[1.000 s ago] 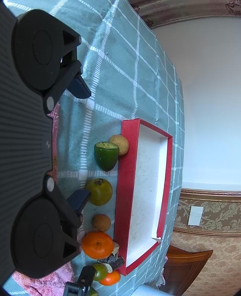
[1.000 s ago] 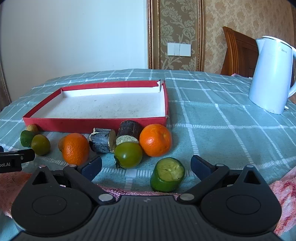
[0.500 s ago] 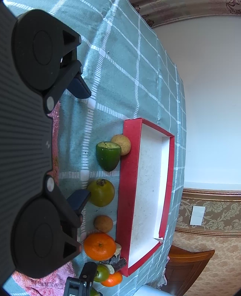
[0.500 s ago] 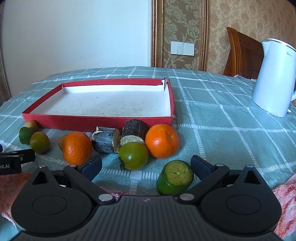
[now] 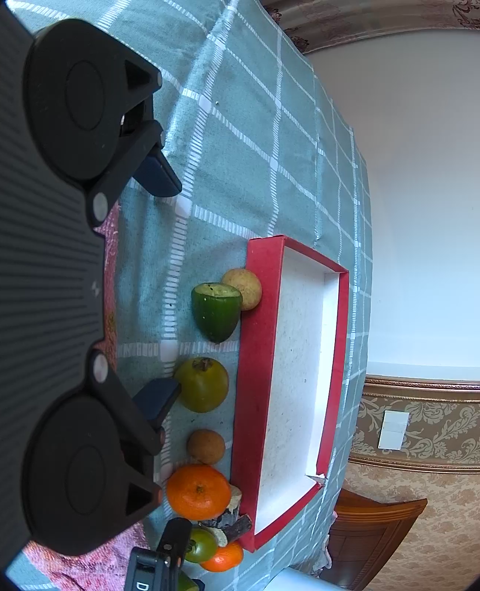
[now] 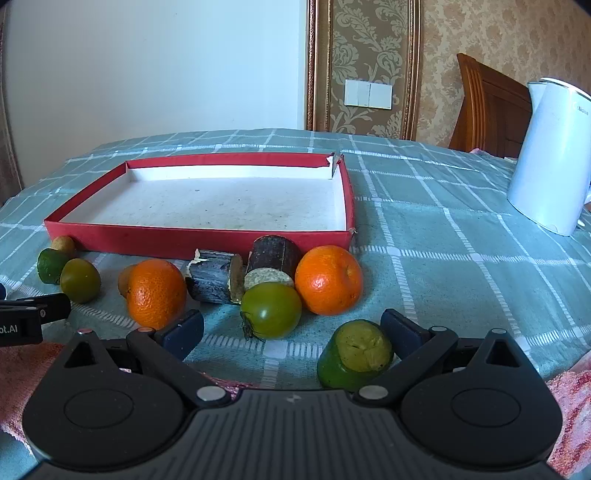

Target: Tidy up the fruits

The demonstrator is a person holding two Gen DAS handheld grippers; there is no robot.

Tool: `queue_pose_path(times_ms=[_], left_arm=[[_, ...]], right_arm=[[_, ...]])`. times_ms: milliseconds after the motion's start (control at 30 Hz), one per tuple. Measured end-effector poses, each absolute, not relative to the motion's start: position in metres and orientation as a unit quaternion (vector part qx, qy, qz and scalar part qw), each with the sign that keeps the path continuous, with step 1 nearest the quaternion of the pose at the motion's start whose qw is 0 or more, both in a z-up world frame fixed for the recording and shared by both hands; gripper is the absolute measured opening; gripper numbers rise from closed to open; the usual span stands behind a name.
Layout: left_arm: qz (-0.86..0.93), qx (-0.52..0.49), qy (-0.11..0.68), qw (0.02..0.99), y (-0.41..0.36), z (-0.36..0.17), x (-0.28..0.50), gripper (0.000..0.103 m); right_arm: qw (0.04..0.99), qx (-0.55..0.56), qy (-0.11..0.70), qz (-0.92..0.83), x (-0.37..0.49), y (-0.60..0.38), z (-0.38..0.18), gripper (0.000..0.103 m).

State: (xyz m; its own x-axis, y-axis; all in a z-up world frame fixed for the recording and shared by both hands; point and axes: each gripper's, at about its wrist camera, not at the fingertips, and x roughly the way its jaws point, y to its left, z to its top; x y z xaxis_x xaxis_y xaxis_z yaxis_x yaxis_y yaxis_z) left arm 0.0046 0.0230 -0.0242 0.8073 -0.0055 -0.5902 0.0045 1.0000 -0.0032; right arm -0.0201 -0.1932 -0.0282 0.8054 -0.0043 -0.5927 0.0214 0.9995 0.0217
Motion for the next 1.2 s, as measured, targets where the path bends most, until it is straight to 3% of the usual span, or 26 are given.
queue_pose_path(times_ms=[1200], left_arm=[[-0.005,0.0,0.309,0.951,0.0223,-0.0247,0.0028,0.103]], right_arm=[[0.948,0.016,0.319,-0.01,-0.0156,-0.1926,-0.0298,0.102]])
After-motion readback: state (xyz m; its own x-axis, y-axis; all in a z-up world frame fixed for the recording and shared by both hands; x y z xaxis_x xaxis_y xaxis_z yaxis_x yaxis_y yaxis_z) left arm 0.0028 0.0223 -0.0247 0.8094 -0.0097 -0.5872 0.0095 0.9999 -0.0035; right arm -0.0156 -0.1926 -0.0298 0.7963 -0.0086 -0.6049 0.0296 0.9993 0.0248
